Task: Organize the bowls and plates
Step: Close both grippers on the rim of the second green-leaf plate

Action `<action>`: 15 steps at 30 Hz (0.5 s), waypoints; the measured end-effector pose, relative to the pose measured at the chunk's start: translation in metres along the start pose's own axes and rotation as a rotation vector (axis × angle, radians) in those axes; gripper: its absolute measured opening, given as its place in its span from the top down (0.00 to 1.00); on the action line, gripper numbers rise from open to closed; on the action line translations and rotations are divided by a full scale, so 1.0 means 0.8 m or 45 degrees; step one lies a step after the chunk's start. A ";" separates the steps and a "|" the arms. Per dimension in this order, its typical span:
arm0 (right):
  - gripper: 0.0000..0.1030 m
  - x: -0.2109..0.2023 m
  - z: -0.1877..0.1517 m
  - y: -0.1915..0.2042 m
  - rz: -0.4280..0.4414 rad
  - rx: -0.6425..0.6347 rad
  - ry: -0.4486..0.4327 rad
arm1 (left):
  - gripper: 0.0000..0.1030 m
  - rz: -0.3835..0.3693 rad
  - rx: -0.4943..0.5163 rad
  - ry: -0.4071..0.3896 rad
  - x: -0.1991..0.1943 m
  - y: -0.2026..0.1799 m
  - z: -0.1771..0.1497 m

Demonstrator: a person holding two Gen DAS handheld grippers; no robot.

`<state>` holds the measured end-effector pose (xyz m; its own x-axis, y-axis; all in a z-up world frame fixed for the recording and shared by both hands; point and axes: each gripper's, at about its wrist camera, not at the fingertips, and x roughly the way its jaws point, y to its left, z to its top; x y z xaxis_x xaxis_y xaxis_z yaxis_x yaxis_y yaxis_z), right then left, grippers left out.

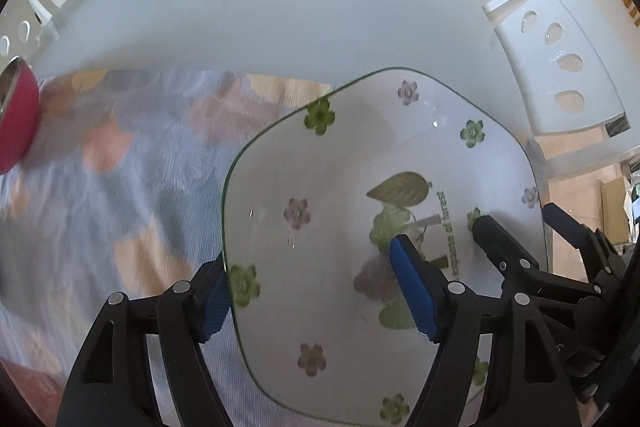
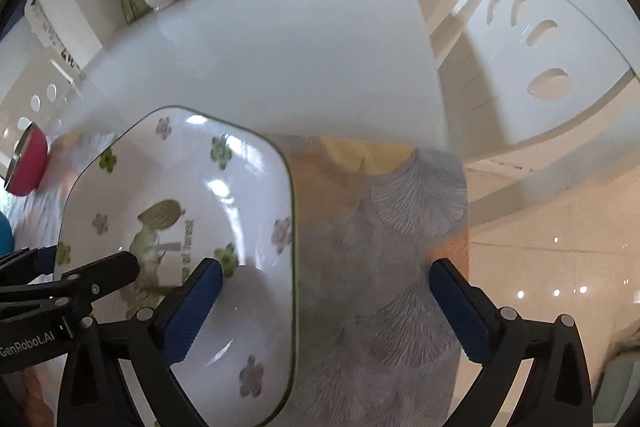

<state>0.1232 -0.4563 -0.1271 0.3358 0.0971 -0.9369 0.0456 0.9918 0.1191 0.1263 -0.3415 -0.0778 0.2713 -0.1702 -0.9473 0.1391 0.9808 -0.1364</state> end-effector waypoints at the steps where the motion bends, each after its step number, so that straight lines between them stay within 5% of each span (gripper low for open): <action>1: 0.00 -0.001 -0.003 -0.001 -0.003 0.008 -0.024 | 0.30 0.001 0.007 -0.008 0.001 0.002 0.000; 15: 0.00 0.000 0.000 -0.001 0.044 -0.064 -0.116 | 0.25 0.024 -0.024 -0.088 0.007 0.007 0.004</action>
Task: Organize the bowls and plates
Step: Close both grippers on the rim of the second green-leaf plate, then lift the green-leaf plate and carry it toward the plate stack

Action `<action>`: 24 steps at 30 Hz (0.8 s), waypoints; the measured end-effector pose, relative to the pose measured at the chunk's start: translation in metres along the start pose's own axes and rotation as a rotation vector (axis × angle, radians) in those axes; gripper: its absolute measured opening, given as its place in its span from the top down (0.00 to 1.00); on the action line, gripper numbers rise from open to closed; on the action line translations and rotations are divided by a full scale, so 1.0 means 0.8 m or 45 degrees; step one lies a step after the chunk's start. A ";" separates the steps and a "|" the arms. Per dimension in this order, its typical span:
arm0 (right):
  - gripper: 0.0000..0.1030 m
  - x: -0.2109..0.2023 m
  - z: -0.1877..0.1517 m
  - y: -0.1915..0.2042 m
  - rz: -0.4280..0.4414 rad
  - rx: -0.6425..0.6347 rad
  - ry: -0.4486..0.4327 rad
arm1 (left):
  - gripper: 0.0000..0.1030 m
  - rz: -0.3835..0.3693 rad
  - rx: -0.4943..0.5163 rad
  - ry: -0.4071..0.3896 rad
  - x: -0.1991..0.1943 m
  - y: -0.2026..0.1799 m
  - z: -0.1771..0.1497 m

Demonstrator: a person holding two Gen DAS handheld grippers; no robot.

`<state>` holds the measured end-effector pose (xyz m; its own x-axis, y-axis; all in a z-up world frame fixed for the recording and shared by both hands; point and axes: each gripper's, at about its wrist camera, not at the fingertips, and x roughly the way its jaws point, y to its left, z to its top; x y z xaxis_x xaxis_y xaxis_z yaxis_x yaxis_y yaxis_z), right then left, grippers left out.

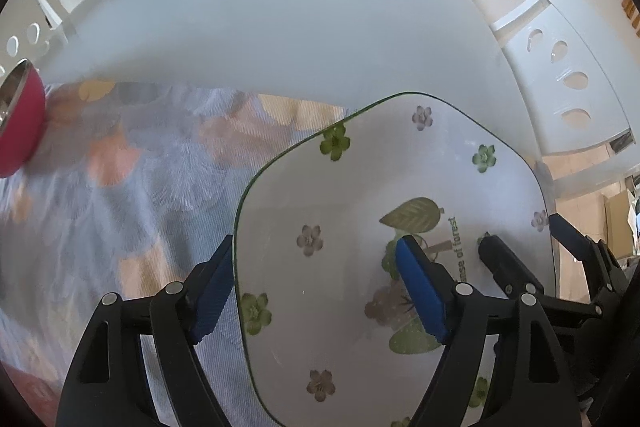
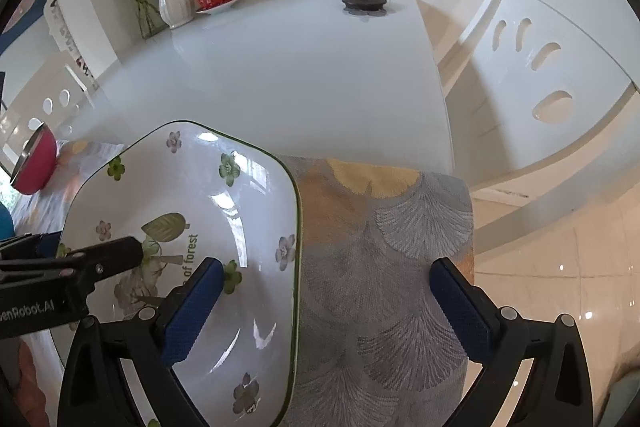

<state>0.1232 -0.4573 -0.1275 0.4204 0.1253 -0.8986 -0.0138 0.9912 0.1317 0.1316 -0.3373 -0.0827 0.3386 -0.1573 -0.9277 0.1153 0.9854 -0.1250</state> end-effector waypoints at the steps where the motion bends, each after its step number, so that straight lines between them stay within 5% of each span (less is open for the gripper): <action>1: 0.00 0.000 0.001 0.001 0.011 -0.013 0.007 | 0.25 -0.001 -0.002 -0.002 0.001 0.000 0.001; 14: 0.02 0.003 -0.001 0.042 0.078 -0.078 -0.025 | 0.35 -0.008 -0.103 -0.007 -0.013 0.029 -0.020; 24: 0.34 -0.009 -0.002 0.041 0.176 -0.040 0.005 | 0.45 0.005 -0.117 -0.010 -0.020 0.030 -0.032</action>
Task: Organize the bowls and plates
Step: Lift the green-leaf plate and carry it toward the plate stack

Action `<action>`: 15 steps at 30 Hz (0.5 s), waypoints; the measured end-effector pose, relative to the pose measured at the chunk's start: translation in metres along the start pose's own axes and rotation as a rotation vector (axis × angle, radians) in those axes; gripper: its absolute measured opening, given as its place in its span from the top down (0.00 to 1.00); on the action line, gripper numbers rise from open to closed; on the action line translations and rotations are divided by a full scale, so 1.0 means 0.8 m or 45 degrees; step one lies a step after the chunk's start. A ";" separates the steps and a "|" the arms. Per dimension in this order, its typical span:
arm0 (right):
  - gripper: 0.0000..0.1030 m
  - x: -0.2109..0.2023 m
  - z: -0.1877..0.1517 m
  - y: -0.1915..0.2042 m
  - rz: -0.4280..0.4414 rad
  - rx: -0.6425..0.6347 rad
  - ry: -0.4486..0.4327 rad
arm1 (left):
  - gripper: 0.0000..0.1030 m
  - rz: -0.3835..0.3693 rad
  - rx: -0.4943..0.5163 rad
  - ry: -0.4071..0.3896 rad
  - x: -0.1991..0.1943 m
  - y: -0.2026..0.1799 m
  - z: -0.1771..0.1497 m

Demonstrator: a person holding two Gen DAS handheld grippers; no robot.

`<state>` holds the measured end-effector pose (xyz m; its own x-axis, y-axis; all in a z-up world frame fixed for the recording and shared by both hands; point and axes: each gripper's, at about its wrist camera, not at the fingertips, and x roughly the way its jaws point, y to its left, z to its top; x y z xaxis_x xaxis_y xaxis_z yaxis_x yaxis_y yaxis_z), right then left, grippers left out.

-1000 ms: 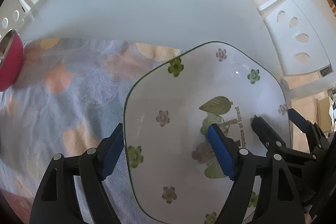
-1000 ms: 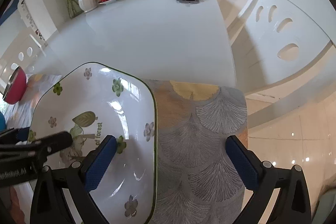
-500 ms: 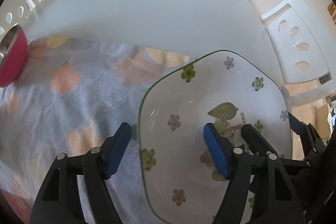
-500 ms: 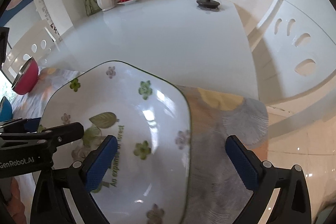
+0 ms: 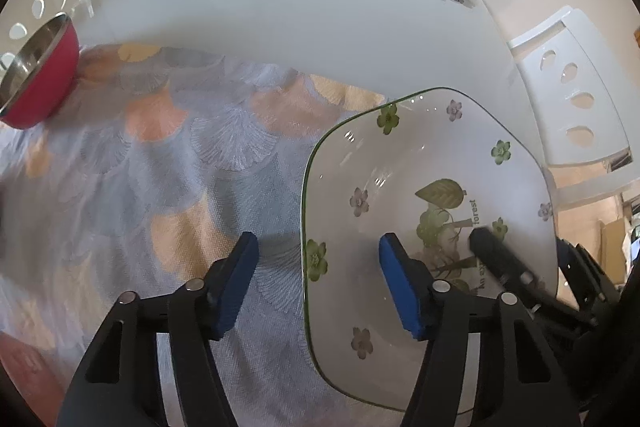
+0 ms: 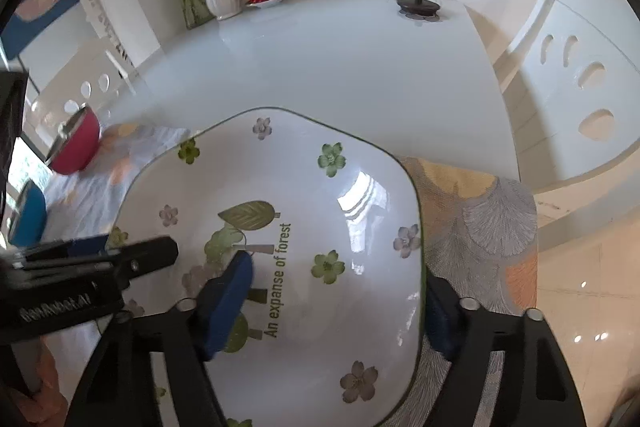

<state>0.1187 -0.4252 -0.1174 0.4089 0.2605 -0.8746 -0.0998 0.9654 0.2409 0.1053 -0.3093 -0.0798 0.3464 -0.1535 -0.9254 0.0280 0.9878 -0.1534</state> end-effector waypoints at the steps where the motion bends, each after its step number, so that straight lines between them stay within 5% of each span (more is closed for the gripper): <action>1: 0.37 -0.001 0.001 -0.003 0.019 0.022 -0.004 | 0.45 -0.003 0.004 -0.004 0.000 -0.001 -0.001; 10: 0.48 -0.007 -0.001 -0.020 0.100 0.123 -0.035 | 0.46 -0.023 0.032 -0.005 -0.001 -0.012 -0.004; 12: 0.49 -0.008 -0.002 -0.020 0.097 0.117 -0.032 | 0.56 -0.076 0.045 -0.010 -0.002 -0.016 -0.005; 15: 0.54 -0.009 -0.003 -0.023 0.111 0.114 -0.029 | 0.57 -0.088 0.060 -0.014 -0.002 -0.023 -0.007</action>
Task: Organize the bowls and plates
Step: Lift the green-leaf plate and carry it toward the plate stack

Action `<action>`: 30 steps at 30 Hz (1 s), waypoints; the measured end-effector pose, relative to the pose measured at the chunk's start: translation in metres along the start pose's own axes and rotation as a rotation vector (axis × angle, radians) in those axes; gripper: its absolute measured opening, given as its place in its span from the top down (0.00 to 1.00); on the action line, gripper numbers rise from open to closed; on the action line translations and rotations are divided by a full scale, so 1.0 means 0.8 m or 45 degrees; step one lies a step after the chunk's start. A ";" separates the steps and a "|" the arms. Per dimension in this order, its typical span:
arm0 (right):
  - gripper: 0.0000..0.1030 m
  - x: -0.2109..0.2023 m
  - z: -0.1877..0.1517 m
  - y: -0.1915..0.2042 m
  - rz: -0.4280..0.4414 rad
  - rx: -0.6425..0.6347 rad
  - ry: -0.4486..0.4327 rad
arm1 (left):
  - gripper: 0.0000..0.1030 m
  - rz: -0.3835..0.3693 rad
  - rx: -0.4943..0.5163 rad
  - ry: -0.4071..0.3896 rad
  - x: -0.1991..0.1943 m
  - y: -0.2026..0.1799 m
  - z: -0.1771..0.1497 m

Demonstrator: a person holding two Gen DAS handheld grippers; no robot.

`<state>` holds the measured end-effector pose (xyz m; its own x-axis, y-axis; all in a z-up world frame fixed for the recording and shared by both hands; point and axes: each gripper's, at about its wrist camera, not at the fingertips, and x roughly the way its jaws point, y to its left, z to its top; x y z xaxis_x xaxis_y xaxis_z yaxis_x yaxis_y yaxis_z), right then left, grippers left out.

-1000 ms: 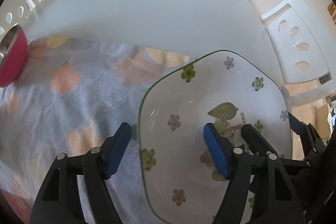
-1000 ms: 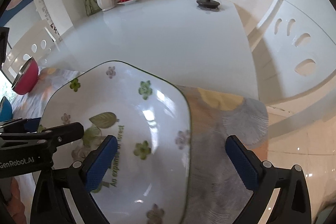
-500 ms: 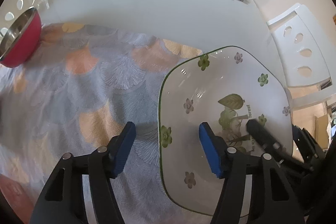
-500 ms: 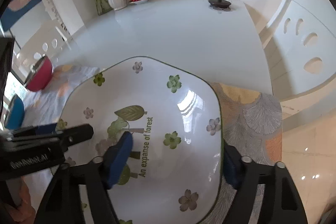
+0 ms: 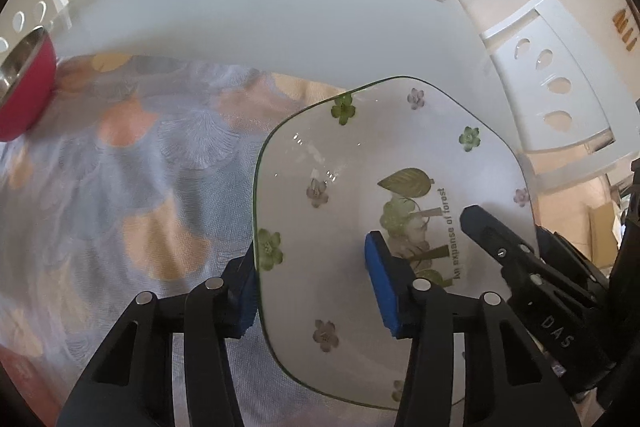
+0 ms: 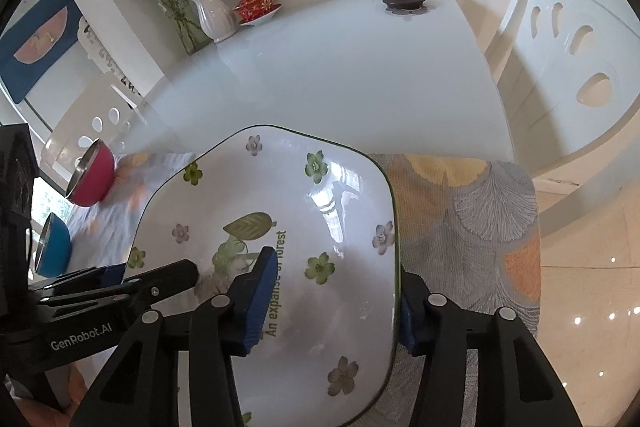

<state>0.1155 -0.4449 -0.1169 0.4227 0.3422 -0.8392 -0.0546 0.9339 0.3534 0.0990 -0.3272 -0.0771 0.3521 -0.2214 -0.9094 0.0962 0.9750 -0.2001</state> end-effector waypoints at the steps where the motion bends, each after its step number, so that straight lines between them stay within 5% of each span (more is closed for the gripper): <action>1: 0.57 -0.001 0.000 -0.003 0.012 0.007 0.001 | 0.57 -0.012 -0.007 -0.001 0.000 0.002 0.001; 14: 0.60 -0.006 -0.005 -0.010 0.127 0.100 -0.001 | 0.57 -0.115 -0.049 0.009 -0.016 0.015 -0.010; 30: 0.60 -0.039 -0.035 0.018 0.210 0.080 -0.033 | 0.57 -0.097 -0.040 -0.008 -0.056 0.031 -0.049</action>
<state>0.0761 -0.4390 -0.0968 0.4361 0.4864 -0.7571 -0.0687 0.8569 0.5109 0.0492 -0.2925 -0.0556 0.3508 -0.2951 -0.8887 0.0935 0.9554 -0.2803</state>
